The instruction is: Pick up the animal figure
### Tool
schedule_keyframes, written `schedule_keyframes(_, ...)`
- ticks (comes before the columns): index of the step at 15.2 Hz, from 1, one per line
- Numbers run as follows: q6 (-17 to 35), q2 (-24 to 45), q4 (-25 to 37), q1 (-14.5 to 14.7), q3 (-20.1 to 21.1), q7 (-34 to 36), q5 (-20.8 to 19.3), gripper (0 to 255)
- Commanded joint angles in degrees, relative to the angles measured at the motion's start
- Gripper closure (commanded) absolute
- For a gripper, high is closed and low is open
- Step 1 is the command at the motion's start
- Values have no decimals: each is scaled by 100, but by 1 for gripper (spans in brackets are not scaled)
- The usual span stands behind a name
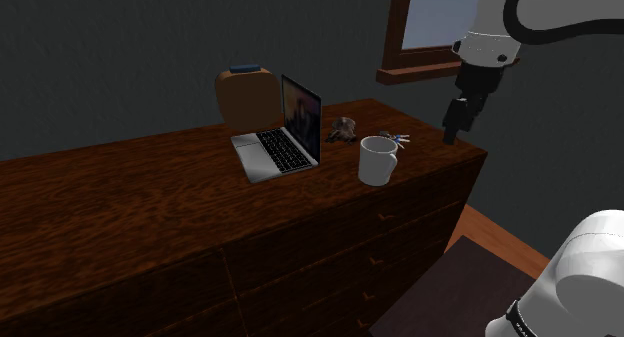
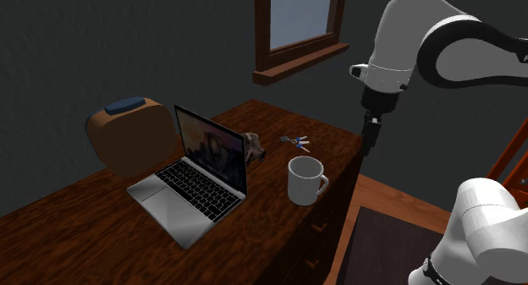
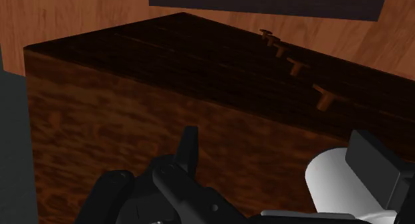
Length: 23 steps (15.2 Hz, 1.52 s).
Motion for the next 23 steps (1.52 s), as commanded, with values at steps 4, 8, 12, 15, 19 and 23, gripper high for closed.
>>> schedule_keyframes(4,316,612,275,-11,306,486,69,0)
schedule_keyframes(8,645,1483,774,-62,680,1131,64,0)
schedule_keyframes(12,847,2402,1421,-132,1008,1781,-58,0)
schedule_keyframes(15,904,3119,2005,-178,1220,2271,-225,0)
schedule_keyframes(19,842,4116,2927,-195,1435,2913,-535,0)
schedule_keyframes(23,609,5170,4043,-123,1550,3500,-906,0)
